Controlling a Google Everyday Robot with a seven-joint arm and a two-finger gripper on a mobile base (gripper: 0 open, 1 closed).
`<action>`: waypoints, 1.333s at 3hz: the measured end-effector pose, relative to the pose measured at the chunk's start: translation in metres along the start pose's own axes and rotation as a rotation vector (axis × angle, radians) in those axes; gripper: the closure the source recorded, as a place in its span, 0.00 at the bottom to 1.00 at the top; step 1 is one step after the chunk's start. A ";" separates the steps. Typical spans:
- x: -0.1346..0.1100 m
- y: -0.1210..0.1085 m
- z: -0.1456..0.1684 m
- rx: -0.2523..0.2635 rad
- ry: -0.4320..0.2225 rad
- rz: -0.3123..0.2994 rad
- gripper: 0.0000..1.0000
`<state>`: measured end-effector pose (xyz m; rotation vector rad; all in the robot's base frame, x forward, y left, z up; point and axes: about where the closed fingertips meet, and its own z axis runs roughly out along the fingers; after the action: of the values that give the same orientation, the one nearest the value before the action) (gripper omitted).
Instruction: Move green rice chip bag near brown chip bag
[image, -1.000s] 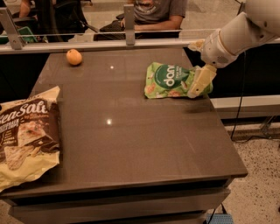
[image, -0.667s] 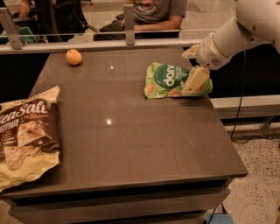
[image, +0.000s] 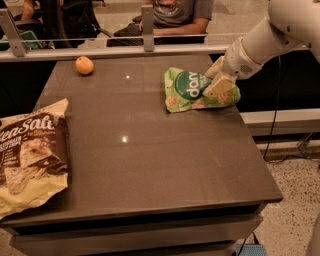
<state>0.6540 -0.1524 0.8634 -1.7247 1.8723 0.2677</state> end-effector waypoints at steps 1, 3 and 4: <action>-0.005 0.013 -0.007 -0.026 -0.010 0.013 0.88; -0.018 0.034 -0.018 -0.063 -0.042 0.037 1.00; -0.032 0.038 -0.031 -0.075 -0.067 0.044 1.00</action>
Offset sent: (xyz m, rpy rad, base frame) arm -0.0464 0.0074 0.0255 0.0558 0.0667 0.0102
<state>0.6088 -0.1351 0.8968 -1.7036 1.8750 0.4131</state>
